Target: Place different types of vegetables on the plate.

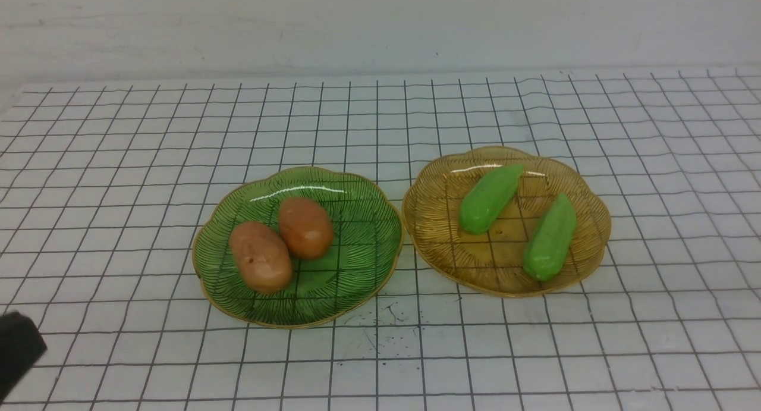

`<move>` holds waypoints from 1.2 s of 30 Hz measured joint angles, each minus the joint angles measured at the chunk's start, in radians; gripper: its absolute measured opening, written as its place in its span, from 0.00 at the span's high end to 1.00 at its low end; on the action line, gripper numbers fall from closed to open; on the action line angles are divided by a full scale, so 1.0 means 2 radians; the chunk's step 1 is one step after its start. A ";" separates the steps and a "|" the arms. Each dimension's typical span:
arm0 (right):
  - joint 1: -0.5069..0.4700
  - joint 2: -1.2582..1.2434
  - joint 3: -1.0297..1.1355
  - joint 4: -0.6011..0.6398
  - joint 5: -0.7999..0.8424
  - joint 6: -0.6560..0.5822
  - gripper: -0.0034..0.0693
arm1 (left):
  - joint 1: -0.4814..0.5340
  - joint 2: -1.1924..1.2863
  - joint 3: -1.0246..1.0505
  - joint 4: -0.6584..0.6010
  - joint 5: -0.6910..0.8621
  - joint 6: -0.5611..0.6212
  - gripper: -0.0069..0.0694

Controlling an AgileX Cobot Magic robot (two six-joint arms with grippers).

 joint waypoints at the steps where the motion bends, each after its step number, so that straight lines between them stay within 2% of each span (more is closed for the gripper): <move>1: 0.000 0.000 0.000 0.000 0.000 0.000 0.97 | 0.000 0.000 0.000 -0.001 0.000 0.000 0.92; 4: 0.000 0.000 0.000 0.000 0.000 0.000 0.97 | 0.000 -0.009 0.001 0.002 0.029 0.006 0.92; 7: 0.000 0.000 0.000 0.000 0.000 0.000 0.97 | 0.000 -0.009 0.001 0.030 0.039 0.012 0.92; 17: 0.000 0.000 0.000 0.000 0.001 0.000 0.97 | 0.001 -0.012 0.017 0.147 0.028 0.013 0.92; 19: 0.000 0.000 0.000 0.000 0.001 0.000 0.97 | 0.007 -0.018 0.029 0.151 0.019 0.013 0.92; 23: 0.000 0.000 0.000 0.000 0.001 0.000 0.97 | 0.071 -0.057 0.104 0.125 -0.038 0.042 0.92; 24: 0.000 0.000 0.000 0.000 0.001 0.000 0.97 | 0.071 -0.057 0.109 0.123 -0.038 0.044 0.92; 25: 0.000 0.000 0.000 0.000 0.001 0.000 0.97 | 0.114 -0.079 0.156 0.105 -0.083 0.068 0.92; 29: 0.000 0.000 0.000 0.000 0.001 0.000 0.97 | 0.175 -0.092 0.235 0.083 -0.153 0.090 0.92; 33: 0.000 0.000 0.000 0.000 0.001 0.000 0.97 | 0.205 -0.092 0.275 0.063 -0.168 0.093 0.92; 36: 0.000 0.000 0.000 0.000 0.001 0.000 0.97 | 0.213 -0.092 0.279 0.056 -0.144 0.093 0.92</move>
